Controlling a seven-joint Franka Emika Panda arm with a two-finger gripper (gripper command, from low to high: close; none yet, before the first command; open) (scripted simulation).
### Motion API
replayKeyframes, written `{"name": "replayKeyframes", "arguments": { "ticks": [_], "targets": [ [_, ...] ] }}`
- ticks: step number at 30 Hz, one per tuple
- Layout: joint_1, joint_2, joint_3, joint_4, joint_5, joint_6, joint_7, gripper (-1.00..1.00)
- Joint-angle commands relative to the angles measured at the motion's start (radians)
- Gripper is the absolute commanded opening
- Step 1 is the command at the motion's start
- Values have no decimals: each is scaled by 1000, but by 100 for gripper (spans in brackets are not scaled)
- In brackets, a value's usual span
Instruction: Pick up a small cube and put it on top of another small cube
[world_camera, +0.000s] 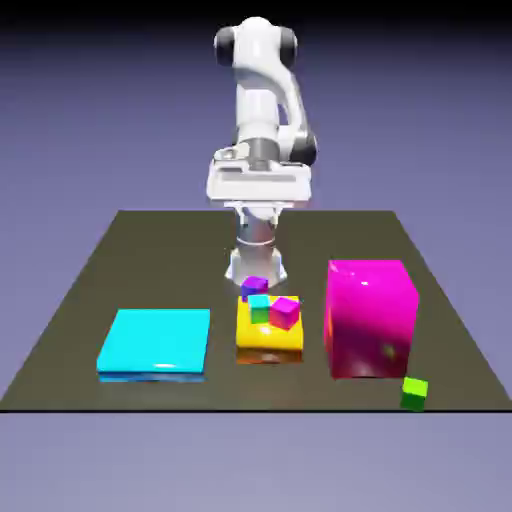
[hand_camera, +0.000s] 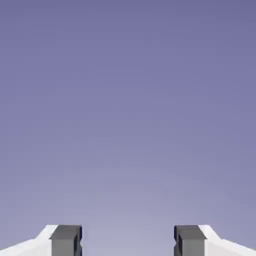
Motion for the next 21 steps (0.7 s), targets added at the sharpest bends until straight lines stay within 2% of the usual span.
{"name": "replayKeyframes", "arguments": {
  "ticks": [1, 21],
  "targets": [
    [17, 36, -1, 36, -6, -31, -10, 0],
    [352, 761, -12, 761, -127, -651, -218, 0]
  ]
}}
